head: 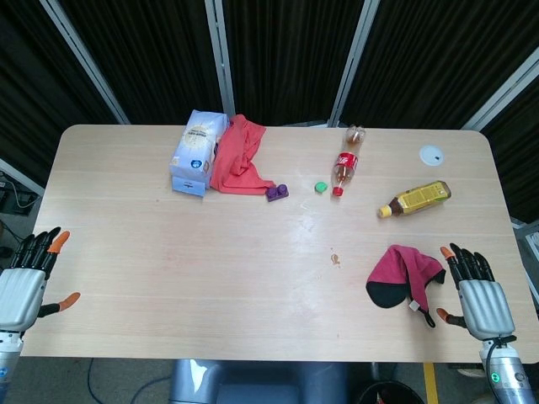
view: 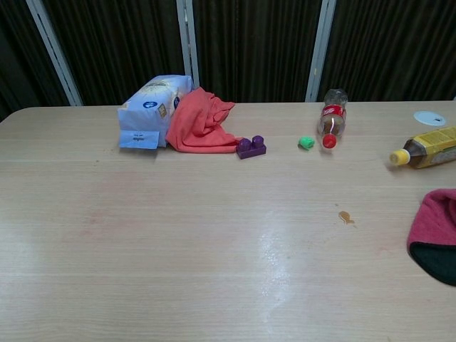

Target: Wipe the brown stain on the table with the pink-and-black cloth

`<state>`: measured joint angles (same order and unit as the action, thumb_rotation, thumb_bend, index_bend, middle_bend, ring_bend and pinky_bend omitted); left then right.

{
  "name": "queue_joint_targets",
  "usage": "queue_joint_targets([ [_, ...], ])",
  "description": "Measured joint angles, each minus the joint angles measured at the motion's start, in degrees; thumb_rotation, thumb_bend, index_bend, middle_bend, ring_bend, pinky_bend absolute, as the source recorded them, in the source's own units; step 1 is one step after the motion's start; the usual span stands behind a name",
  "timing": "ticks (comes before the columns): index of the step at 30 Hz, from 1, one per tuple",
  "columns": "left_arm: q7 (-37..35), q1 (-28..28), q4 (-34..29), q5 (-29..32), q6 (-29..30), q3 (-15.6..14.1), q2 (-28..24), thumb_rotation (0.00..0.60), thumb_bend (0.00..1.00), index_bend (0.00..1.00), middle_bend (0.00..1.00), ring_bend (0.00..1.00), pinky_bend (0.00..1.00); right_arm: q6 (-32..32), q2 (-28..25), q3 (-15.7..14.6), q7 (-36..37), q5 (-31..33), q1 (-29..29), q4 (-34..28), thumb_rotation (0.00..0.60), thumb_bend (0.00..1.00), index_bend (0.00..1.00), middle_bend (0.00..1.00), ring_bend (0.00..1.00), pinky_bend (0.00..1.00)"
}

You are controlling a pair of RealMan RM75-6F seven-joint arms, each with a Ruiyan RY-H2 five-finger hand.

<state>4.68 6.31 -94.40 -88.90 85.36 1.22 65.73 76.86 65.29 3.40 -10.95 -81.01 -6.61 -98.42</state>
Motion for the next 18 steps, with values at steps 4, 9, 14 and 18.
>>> queue_joint_targets([
  [4,-0.1,0.0,-0.1,0.2,0.0,0.1,0.0,0.600,0.00,0.00,0.00,0.00,0.00,-3.0,1.6,1.0,-5.0,4.8,-1.8,-1.0,0.600,0.00,0.00,0.00,0.00,0.04],
  [9,-0.3,0.0,-0.1,0.1,0.0,0.0,-0.1,0.600,0.00,0.00,0.00,0.00,0.00,-5.8,5.9,2.6,-11.7,12.6,-4.5,-1.0,0.600,0.00,0.00,0.00,0.00,0.04],
  [14,-0.5,0.0,-0.2,0.3,-0.2,0.0,-0.2,0.600,0.00,0.00,0.00,0.00,0.00,-7.5,9.7,3.9,-15.9,18.5,-6.6,0.6,0.600,0.00,0.00,0.00,0.00,0.04],
  [18,-0.4,0.0,-0.2,0.3,-0.3,0.0,-0.2,0.600,0.00,0.00,0.00,0.00,0.00,-9.0,11.8,4.5,-17.8,22.3,-8.2,3.3,0.600,0.00,0.00,0.00,0.00,0.04],
])
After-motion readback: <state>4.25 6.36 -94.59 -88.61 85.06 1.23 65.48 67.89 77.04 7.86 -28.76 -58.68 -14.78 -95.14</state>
